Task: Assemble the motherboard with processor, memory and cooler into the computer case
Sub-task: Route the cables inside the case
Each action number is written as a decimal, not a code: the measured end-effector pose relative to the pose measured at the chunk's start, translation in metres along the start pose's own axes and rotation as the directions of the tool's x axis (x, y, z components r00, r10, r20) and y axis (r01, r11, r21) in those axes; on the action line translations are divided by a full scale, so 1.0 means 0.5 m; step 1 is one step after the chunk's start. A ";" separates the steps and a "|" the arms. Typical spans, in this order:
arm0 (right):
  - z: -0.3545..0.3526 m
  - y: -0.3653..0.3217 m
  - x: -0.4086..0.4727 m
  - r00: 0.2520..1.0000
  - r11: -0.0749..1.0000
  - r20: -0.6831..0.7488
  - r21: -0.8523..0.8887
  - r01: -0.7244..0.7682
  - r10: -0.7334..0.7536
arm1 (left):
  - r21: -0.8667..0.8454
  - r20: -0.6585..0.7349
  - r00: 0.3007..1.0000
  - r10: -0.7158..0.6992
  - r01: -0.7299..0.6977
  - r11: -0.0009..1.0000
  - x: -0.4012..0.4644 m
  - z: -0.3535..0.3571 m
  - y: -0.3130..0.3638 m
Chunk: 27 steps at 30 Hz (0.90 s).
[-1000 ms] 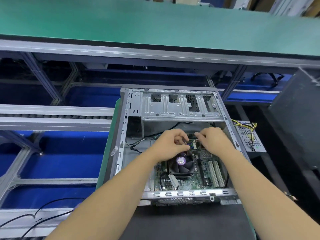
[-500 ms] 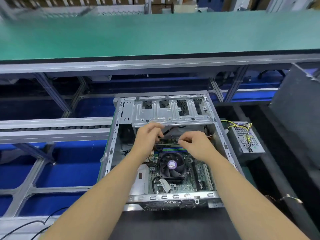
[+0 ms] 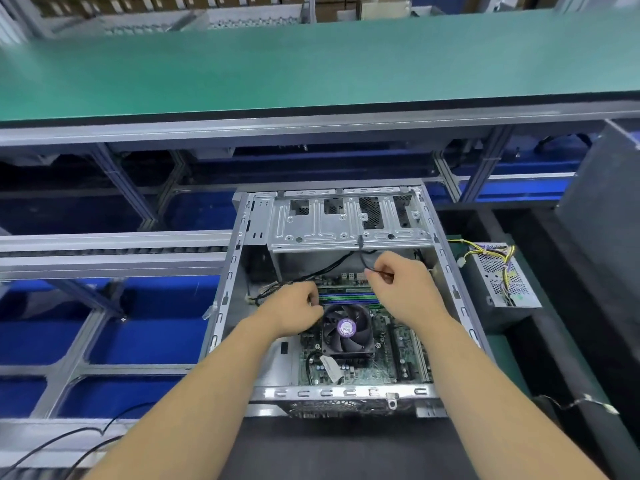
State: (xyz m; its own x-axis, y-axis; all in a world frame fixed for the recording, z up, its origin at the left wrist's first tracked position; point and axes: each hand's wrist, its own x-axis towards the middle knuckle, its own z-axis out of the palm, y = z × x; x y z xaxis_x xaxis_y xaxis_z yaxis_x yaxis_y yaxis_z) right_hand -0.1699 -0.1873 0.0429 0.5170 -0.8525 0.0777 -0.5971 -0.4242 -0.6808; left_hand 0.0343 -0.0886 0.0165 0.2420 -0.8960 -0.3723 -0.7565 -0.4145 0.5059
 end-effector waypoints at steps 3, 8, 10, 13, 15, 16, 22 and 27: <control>-0.024 -0.009 -0.009 0.997 0.997 -0.029 -0.017 0.075 -0.075 | -0.083 0.077 0.997 -0.030 0.037 0.996 0.001 -0.009 0.009; -0.076 0.005 -0.028 0.951 0.978 -0.304 0.206 0.010 0.054 | 0.005 0.169 0.986 0.003 -0.004 1.000 -0.001 -0.035 0.025; -0.094 0.020 -0.032 0.907 0.974 -0.392 0.214 -0.071 0.153 | 0.025 0.164 0.986 -0.006 0.002 1.000 -0.003 -0.036 0.038; -0.108 0.019 -0.031 0.854 0.958 -0.452 0.231 -0.168 0.258 | -0.026 0.122 0.992 -0.038 0.042 0.999 -0.008 -0.040 0.051; -0.107 0.010 -0.028 0.828 0.957 -0.489 0.219 -0.190 0.276 | -0.110 -0.007 0.996 -0.094 0.092 0.990 -0.009 -0.048 0.052; -0.104 0.006 -0.026 0.834 0.959 -0.480 0.208 -0.194 0.273 | -0.178 -0.093 0.988 -0.124 0.106 0.978 -0.010 -0.054 0.054; -0.047 -0.038 -0.021 0.914 0.883 -0.196 0.390 -0.261 0.356 | -0.465 -0.171 0.983 -0.060 -0.027 0.885 -0.016 -0.120 0.107; -0.025 -0.042 -0.009 0.937 0.864 -0.003 0.389 -0.321 0.350 | -0.611 -0.003 0.995 0.104 -0.085 0.787 -0.022 -0.154 0.144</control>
State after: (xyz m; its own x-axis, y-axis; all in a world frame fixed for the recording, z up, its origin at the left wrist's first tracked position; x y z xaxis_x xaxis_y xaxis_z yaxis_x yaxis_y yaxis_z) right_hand -0.1673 -0.1786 0.0661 0.2736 -0.9479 -0.1631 -0.4434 0.0261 -0.8959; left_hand 0.0240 -0.1208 0.1169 0.1637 -0.9349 -0.3150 -0.2450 -0.3478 0.9050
